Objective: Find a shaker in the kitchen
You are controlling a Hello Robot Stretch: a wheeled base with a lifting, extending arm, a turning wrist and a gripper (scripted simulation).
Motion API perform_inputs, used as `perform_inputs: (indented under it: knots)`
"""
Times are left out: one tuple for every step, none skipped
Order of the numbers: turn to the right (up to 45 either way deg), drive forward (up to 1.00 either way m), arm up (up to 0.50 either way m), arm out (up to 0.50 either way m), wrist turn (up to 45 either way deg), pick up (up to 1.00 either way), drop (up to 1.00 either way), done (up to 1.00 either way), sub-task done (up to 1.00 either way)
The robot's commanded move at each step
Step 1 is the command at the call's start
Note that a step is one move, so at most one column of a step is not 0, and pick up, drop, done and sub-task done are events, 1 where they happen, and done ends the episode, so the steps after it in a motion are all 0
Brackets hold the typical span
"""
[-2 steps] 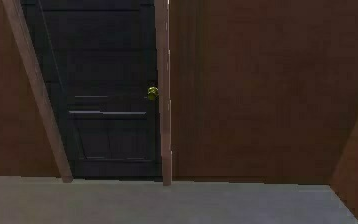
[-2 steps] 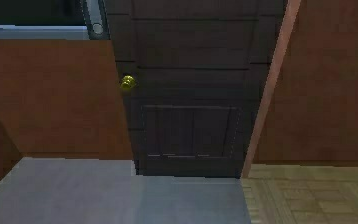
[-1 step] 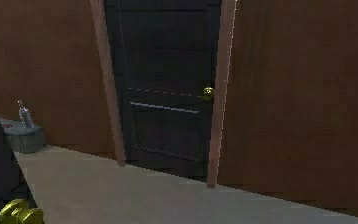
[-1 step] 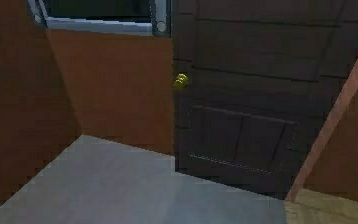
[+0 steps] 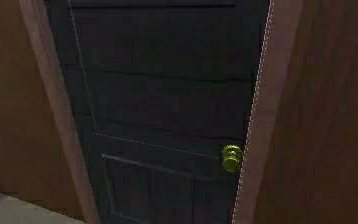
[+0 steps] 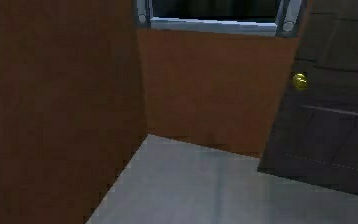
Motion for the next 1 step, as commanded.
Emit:
perform_inputs:
  knots:
    - [-45.0,0.00,0.00,0.00,0.0,0.00,0.00,0.00,0.00]
